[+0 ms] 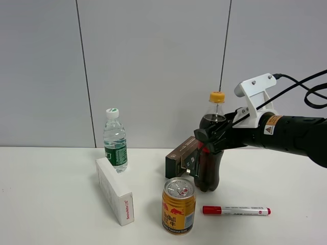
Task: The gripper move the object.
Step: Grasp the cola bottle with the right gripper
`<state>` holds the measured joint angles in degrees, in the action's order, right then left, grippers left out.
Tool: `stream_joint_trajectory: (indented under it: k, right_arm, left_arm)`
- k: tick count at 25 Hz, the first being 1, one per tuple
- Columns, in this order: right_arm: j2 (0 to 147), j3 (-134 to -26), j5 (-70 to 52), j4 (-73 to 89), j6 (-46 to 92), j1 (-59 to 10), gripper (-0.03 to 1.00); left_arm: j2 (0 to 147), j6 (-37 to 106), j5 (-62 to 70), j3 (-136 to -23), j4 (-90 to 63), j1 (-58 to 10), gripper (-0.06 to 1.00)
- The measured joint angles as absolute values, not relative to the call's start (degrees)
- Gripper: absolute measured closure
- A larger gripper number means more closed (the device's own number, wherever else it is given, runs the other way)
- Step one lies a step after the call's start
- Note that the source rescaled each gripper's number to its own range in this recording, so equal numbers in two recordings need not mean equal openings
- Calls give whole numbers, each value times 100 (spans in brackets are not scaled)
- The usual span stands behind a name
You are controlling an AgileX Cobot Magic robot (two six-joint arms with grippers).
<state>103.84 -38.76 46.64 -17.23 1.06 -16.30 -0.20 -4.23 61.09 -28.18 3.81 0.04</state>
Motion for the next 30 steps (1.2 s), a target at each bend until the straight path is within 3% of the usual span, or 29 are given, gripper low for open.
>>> stream_joint_trajectory:
  k: [22, 25, 30]
  right_arm:
    - [11190, -3876, 6017, -1322, 0, -1630, 14]
    - [11261, -3876, 6043, -1454, 0, -1630, 19]
    - [11316, -3876, 6343, -1490, 0, -1630, 35]
  left_arm:
    - [-20, -426, 6109, -2818, 381, 4, -6]
    - [-20, -426, 6109, -2818, 381, 4, -6]
    - [-20, -426, 6109, -2818, 381, 4, -6]
